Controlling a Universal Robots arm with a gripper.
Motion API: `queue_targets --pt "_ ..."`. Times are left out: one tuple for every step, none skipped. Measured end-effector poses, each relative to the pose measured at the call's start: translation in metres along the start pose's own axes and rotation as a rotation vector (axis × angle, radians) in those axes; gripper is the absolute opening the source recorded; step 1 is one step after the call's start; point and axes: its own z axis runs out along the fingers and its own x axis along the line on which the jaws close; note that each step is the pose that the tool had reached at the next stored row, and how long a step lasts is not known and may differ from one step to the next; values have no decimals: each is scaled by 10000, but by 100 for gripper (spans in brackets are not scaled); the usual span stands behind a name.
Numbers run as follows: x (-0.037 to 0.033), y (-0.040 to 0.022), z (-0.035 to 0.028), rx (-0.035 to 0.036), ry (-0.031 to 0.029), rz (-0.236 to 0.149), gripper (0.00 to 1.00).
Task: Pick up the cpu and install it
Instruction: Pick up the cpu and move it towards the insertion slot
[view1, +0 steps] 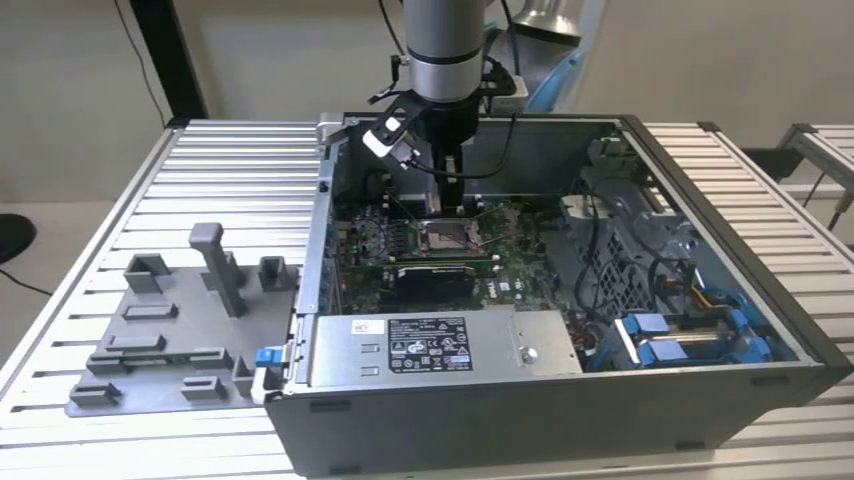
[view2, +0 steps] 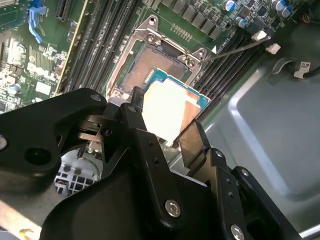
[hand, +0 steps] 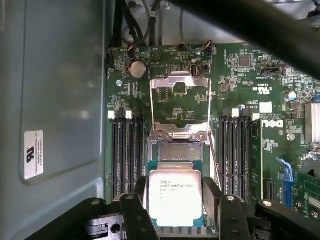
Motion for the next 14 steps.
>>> queue_targets --pt "0 0 0 1 0 0 0" --pt "0 0 0 2 1 1 0" --pt "0 -1 2 0 9 2 0" --pt "0 -1 4 0 15 2 0" --pt "0 -1 4 0 16 2 0" --pt "0 -1 4 0 17 3 0" --pt "0 -1 5 0 18 3 0" --pt "0 -1 5 1 19 3 0" --pt "0 -1 5 0 20 3 0" --pt "0 -1 5 0 21 3 0" --pt "0 -1 6 0 23 4 0" --pt "-1 -1 6 0 23 4 0" --pt "-1 -1 6 0 24 3 0" --pt "-1 -1 6 0 25 3 0"
